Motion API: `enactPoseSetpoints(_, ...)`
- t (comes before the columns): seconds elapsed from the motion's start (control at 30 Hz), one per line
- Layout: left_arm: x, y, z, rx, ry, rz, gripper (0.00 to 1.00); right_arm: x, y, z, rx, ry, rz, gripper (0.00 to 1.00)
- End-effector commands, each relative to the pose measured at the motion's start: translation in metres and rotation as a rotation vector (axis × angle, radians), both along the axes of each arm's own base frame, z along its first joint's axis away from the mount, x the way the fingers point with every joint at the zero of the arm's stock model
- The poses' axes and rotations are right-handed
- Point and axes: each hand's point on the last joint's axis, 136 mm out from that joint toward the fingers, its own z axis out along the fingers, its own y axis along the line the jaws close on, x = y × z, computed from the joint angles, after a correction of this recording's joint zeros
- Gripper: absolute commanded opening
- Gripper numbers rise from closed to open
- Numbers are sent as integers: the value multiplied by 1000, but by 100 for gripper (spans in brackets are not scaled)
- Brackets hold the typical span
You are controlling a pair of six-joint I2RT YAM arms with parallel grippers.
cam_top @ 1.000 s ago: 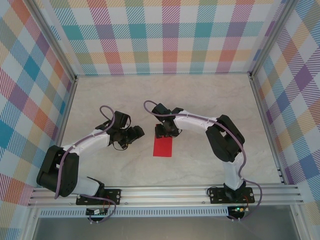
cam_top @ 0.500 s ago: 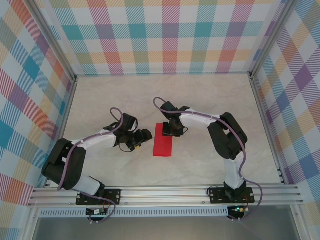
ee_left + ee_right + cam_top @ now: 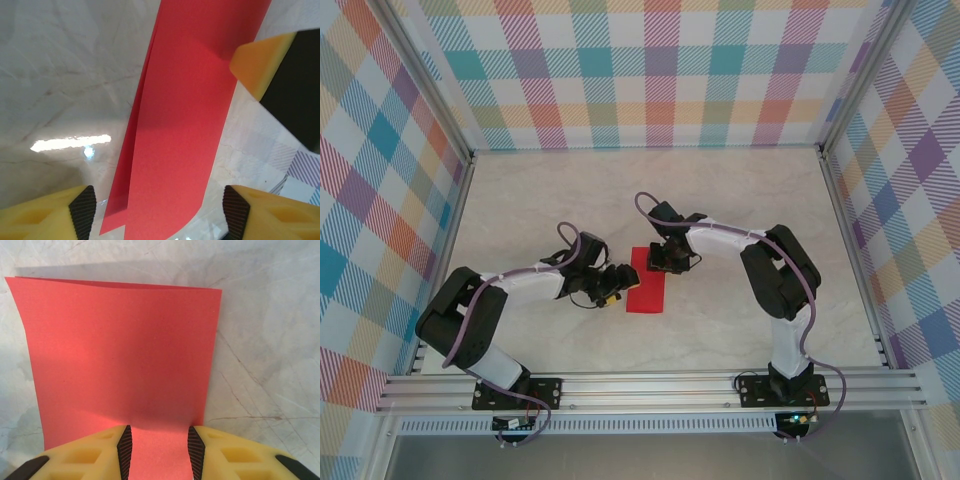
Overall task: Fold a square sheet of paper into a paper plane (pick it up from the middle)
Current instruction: Fold the triangle a second time at the center of the table.
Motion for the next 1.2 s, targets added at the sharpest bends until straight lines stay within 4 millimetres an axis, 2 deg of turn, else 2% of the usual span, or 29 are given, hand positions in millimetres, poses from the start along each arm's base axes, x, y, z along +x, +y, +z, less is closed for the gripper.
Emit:
enactPoseSetpoints(0.0,-14,-6,-6,-37,46,-21,66,-8,-6,-14,-10,43,-17,38)
enactPoseSetpoints(0.23,-20,-13,-8,-93,65,-29,48,-9,-7,-15,-11,46,-19,37)
enactPoseSetpoints(0.6,-17,-15,-11,-101,54,-25,29,-9,-6,-15,3,51,-22,37)
enactPoseSetpoints(0.7,-14,-12,-13,-82,37,-6,21,-5,2,-3,60,33,-12,37)
enactPoseSetpoints(0.8,-10,-9,-15,-63,23,9,14,4,11,19,138,-16,6,38)
enactPoseSetpoints(0.97,-6,-5,-21,-29,11,22,9,6,21,53,229,-88,61,40)
enactPoseSetpoints(1.03,-5,-4,-21,-16,7,23,8,2,19,56,234,-89,70,40)
enactPoseSetpoints(1.17,-3,-5,-20,-13,2,17,8,-12,12,46,227,-45,75,37)
